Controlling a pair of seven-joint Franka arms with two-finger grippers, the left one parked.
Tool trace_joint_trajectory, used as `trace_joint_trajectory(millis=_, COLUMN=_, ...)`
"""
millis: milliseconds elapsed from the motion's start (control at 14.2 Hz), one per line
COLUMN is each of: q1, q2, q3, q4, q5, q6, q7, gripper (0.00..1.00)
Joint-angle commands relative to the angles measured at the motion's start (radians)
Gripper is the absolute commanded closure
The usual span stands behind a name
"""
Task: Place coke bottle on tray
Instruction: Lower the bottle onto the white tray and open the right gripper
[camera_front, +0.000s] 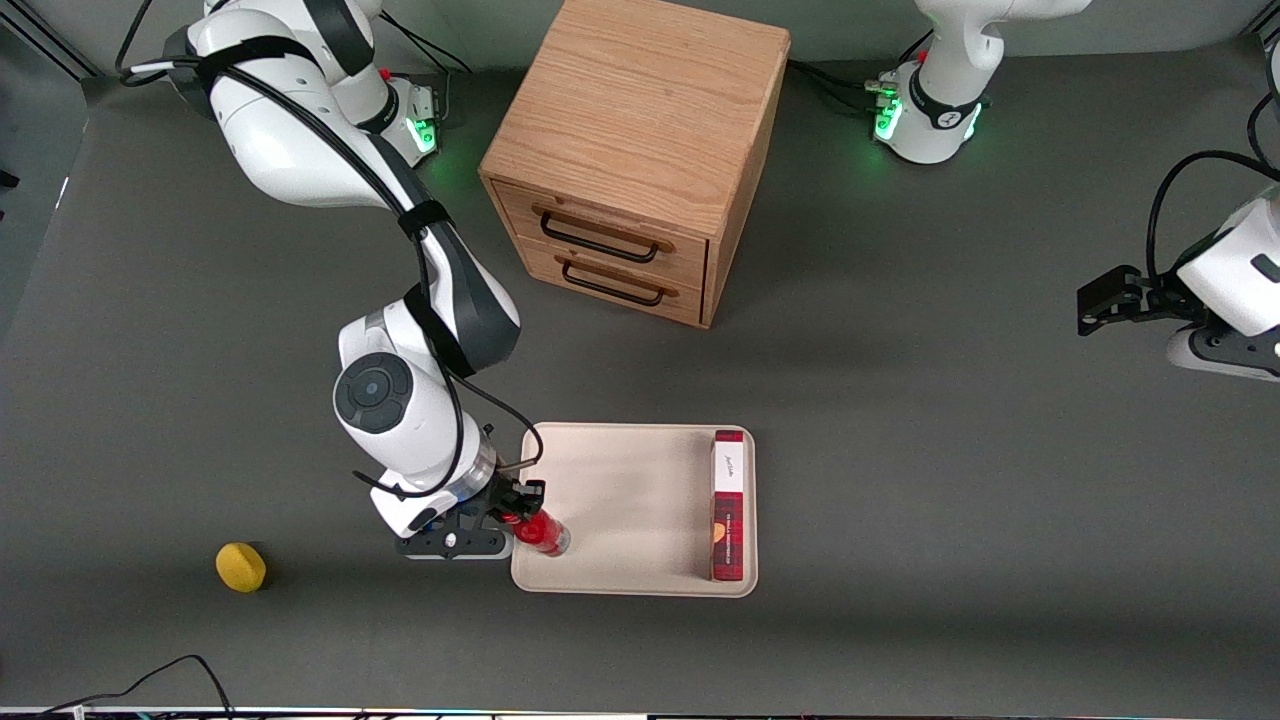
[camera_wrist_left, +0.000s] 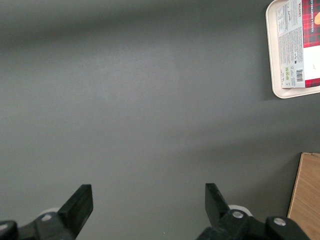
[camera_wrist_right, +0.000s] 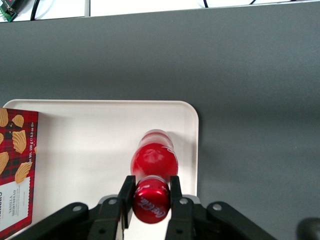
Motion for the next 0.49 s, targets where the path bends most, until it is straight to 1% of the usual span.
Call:
trace_joint_trajectory(millis=0, q1=0.01, q2=0.024, q3=-0.013, q4=0.044, q5=-0.011, q6=0.006, q7=-0.025, gripper=1.0)
trace_joint_trajectory(millis=70, q1=0.007, q2=0.024, q3=-0.011, q4=0.044, q5=-0.011, q6=0.006, q7=-0.027, gripper=1.0)
trace_joint_trajectory(millis=140, q1=0.007, q2=0.026, q3=-0.011, q4=0.042, q5=-0.011, q6=0.006, q7=-0.027, gripper=0.97)
trace_joint_trajectory(millis=421, q1=0.002, q2=0.033, q3=-0.011, q4=0.042, q5=-0.01, q6=0.007, q7=-0.025, gripper=0.51)
